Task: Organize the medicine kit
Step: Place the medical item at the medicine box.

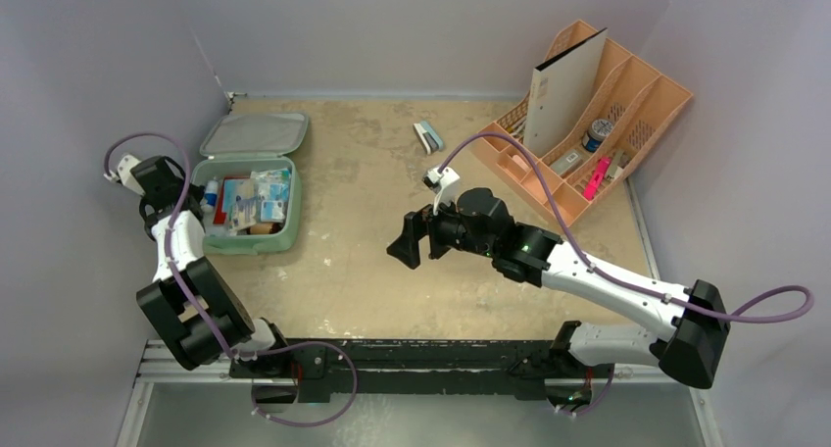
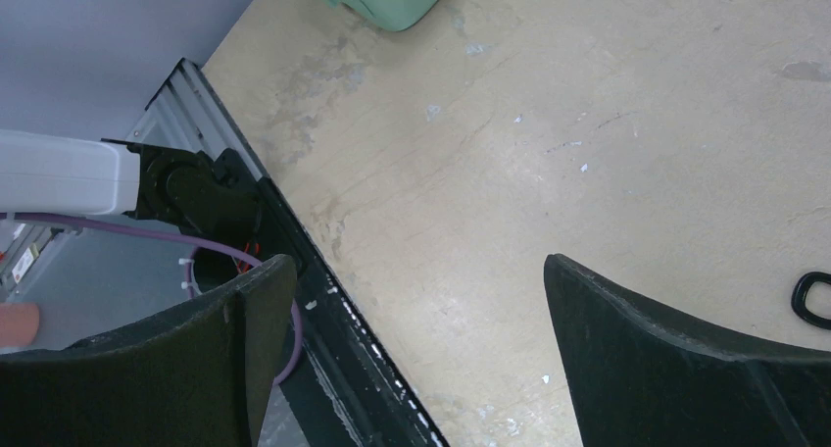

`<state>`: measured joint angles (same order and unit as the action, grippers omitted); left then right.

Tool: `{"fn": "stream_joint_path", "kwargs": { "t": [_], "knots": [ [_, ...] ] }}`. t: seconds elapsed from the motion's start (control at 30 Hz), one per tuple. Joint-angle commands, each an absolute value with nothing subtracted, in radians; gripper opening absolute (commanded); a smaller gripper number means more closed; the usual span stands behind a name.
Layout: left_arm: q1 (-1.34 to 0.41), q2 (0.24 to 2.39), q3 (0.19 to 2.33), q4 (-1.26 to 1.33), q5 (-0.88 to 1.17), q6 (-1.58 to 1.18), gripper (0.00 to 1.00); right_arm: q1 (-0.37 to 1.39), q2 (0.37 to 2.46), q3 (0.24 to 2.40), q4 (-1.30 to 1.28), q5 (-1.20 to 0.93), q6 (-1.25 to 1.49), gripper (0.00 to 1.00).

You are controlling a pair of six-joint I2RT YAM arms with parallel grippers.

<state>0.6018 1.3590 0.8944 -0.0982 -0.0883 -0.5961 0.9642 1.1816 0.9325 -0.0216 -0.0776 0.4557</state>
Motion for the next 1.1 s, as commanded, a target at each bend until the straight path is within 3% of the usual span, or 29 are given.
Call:
{"fn": "stream_joint_path", "kwargs": {
  "t": [0.0, 0.37, 1.07],
  "knots": [
    [0.611, 1.347, 0.881, -0.076, -0.11, -0.573, 0.17, 0.968, 1.143, 0.927, -0.003, -0.1, 0.455, 0.99],
    [0.605, 1.374, 0.96, -0.175, -0.14, -0.503, 0.17, 0.967, 1.146, 0.931, 0.003, -0.091, 0.434, 0.99],
    [0.406, 1.613, 1.153, -0.452, -0.521, -0.307, 0.17, 0.968, 1.143, 0.934, 0.005, -0.088, 0.428, 0.99]
  ]
}}
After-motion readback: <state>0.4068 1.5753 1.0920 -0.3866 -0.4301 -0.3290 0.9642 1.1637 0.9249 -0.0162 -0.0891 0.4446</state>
